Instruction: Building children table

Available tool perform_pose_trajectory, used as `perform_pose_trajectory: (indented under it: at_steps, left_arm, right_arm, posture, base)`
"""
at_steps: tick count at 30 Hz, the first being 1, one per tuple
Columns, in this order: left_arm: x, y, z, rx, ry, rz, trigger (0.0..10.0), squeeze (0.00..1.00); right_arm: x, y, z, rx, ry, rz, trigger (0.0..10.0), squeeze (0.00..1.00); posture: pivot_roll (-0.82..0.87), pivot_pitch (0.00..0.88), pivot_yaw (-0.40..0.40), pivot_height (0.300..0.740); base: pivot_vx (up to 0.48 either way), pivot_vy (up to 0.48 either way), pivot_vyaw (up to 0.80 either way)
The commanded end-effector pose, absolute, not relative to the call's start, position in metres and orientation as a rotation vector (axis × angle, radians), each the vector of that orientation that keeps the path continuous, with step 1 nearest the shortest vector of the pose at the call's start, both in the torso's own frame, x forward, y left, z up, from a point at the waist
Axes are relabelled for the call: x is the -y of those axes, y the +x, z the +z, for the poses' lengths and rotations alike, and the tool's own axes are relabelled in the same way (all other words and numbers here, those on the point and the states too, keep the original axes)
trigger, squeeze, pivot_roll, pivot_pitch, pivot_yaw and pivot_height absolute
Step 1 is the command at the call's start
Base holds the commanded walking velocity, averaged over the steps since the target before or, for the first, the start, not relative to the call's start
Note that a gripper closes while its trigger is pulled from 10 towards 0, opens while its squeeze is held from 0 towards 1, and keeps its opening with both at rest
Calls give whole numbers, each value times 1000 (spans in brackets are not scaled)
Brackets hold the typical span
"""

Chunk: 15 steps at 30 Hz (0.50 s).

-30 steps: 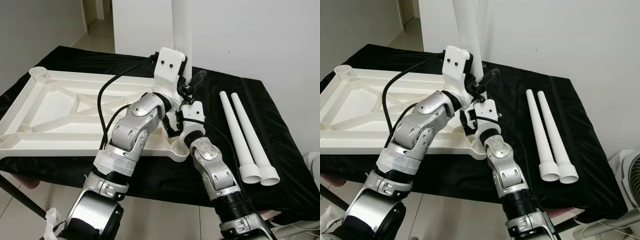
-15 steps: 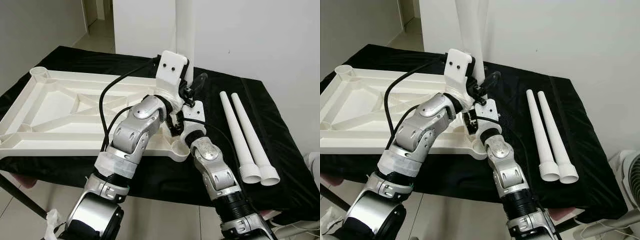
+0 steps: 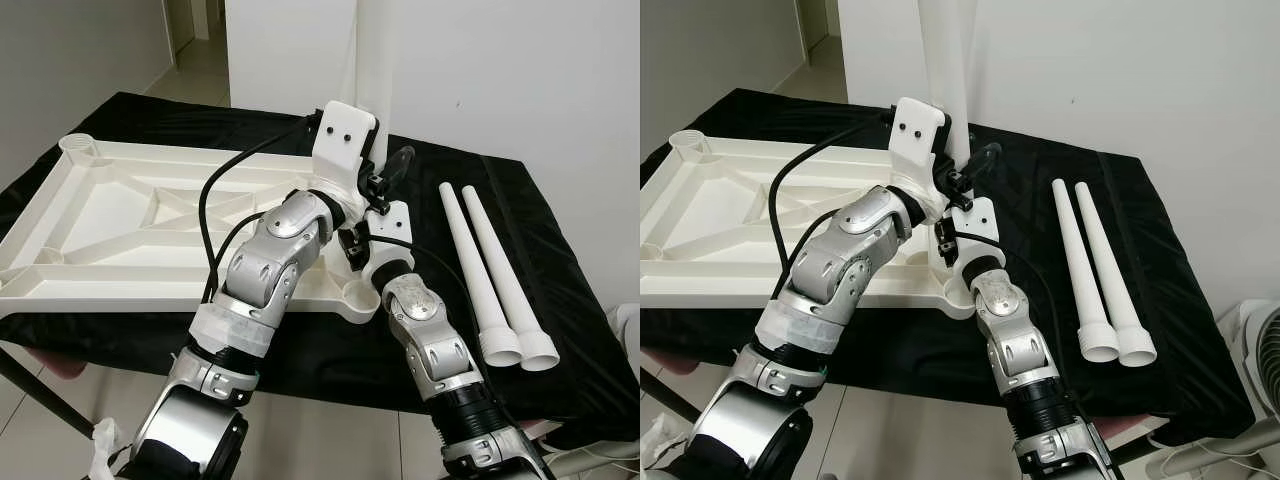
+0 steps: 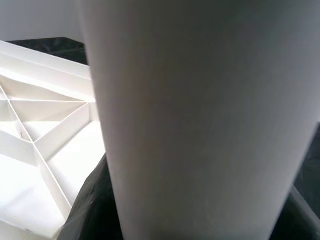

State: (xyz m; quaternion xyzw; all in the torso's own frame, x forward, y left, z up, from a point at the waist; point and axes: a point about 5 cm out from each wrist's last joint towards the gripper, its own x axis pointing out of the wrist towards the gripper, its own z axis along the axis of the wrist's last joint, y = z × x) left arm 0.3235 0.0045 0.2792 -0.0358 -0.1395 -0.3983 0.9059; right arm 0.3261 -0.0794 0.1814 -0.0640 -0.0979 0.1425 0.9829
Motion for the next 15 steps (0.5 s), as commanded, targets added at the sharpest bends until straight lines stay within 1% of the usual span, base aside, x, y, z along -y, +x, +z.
perform_pose_trajectory:
  at_steps: [1, 2, 3, 9, 10, 12, 13, 14, 15]
  left_arm:
    - [0, 317, 288, 328, -94, -853, 10000, 20]
    - [0, 317, 288, 328, -94, -853, 10000, 20]
    - [0, 316, 289, 325, -122, -875, 10000, 1000]
    - [-2, 314, 294, 338, -182, -877, 10000, 1000]
    - [-4, 314, 296, 330, -222, -880, 10000, 125]
    - [-4, 314, 296, 330, -222, -880, 10000, 125]
    - [-4, 314, 296, 326, -248, -883, 10000, 125]
    - [-7, 314, 298, 326, -285, -885, 10000, 0]
    - [-7, 314, 298, 326, -285, -885, 10000, 0]
  right_arm:
    - [84, 331, 185, 193, -117, 246, 3412, 0]
    - [84, 331, 185, 193, -117, 246, 3412, 0]
    - [85, 332, 185, 184, -101, 236, 10000, 0]
    - [88, 334, 184, 167, -69, 205, 10000, 0]
    - [91, 335, 184, 162, -58, 183, 10000, 0]
    - [91, 335, 184, 162, -58, 183, 10000, 0]
    - [92, 335, 183, 157, -51, 168, 10000, 0]
    - [97, 336, 183, 152, -35, 137, 10000, 0]
    - [97, 336, 183, 152, -35, 137, 10000, 0]
  posture:
    - [-7, 0, -91, 740]
    - [-7, 0, -91, 740]
    - [-7, 0, -91, 740]
    - [-8, 0, -89, 740]
    - [-9, 0, -90, 740]
    - [-9, 0, -90, 740]
    - [-9, 0, -90, 740]
    - [-9, 0, -91, 740]
    - [-9, 0, -91, 740]
  base:
    - [0, 0, 0]
    - [0, 0, 0]
    - [0, 0, 0]
    - [0, 0, 0]
    - [0, 0, 0]
    - [0, 0, 0]
    - [0, 0, 0]
    - [0, 0, 0]
    - [0, 0, 0]
